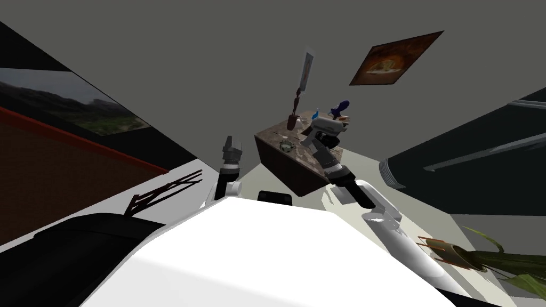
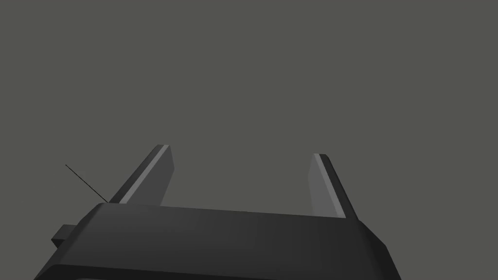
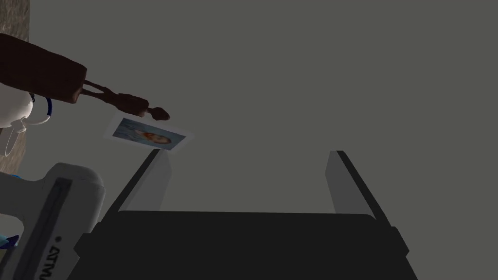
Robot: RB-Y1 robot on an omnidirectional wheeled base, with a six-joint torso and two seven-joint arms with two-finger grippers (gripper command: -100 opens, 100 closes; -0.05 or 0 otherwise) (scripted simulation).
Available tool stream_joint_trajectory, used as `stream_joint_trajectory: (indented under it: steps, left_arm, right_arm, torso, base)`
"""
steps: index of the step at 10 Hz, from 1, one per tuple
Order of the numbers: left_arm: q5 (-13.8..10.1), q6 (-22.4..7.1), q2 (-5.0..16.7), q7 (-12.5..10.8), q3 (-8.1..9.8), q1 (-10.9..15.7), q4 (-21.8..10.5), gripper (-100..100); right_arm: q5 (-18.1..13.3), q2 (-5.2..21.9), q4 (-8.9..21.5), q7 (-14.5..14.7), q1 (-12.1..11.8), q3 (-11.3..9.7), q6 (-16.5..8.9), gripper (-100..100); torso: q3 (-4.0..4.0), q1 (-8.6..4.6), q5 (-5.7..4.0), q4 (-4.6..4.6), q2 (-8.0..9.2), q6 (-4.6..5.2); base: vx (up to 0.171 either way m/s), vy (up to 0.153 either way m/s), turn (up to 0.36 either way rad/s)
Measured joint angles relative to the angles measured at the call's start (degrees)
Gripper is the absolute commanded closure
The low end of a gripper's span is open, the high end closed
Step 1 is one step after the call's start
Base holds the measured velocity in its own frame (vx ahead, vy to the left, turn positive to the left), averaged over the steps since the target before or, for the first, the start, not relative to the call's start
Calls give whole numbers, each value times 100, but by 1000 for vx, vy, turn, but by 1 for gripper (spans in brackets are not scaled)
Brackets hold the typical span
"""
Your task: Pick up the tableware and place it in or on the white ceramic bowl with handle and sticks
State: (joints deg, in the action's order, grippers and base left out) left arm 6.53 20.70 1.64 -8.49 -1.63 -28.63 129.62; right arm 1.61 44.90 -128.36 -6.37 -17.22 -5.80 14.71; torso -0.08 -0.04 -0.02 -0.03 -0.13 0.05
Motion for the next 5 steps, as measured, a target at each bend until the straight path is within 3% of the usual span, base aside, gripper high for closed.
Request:
stream_joint_trajectory:
  steps: [5]
  left_arm:
    - [0, 0, 0, 0, 0, 0, 0, 0]
  right_arm:
    - [-4, 795, 192, 127, 101, -328, -175, -100]
  torso:
    - [-1, -2, 0, 0, -2, -2]
  base:
    - [27, -23, 156]
